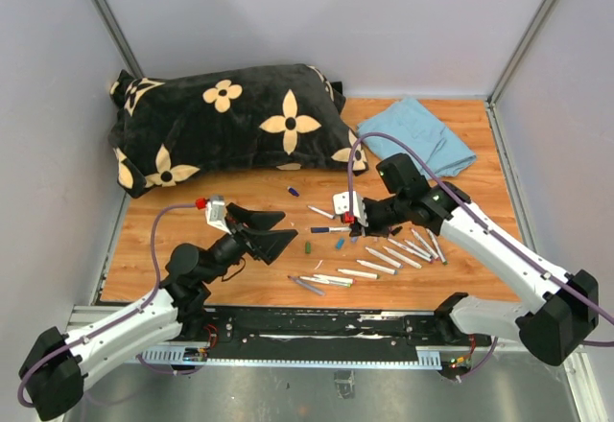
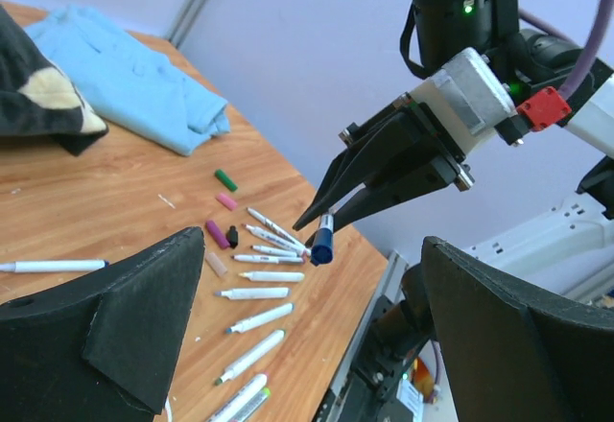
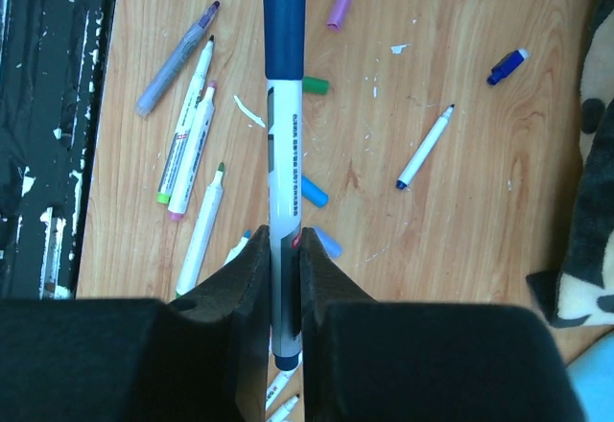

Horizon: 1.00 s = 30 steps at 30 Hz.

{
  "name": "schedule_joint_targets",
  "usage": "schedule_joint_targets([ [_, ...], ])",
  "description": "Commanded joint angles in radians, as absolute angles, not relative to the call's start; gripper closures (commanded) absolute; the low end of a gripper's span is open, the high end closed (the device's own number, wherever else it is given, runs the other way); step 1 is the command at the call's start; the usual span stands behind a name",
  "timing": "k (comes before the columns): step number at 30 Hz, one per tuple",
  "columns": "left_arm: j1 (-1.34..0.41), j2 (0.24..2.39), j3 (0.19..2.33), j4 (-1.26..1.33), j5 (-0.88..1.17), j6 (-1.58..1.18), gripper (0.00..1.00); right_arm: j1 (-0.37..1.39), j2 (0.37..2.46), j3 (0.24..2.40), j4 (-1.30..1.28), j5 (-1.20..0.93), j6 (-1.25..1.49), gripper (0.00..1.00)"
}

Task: Open the pen caps
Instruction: Pick up the pen from the center of the board.

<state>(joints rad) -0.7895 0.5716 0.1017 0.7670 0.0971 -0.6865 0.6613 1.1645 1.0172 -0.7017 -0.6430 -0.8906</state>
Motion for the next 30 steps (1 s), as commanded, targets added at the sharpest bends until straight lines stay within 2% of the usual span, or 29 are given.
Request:
schedule_joint_targets([
  [1, -0.795, 0.558, 0.081, 0.873, 0.028, -0.707, 0.01, 0.627, 1.192, 1.056, -0.701, -0.716, -0.82, 0.99],
  [30, -0.795, 0.666, 0.061, 1.023, -0.007, -0.73, 0.01, 0.537, 1.244, 1.104, -0.69, -0.792, -0.696, 0.99],
])
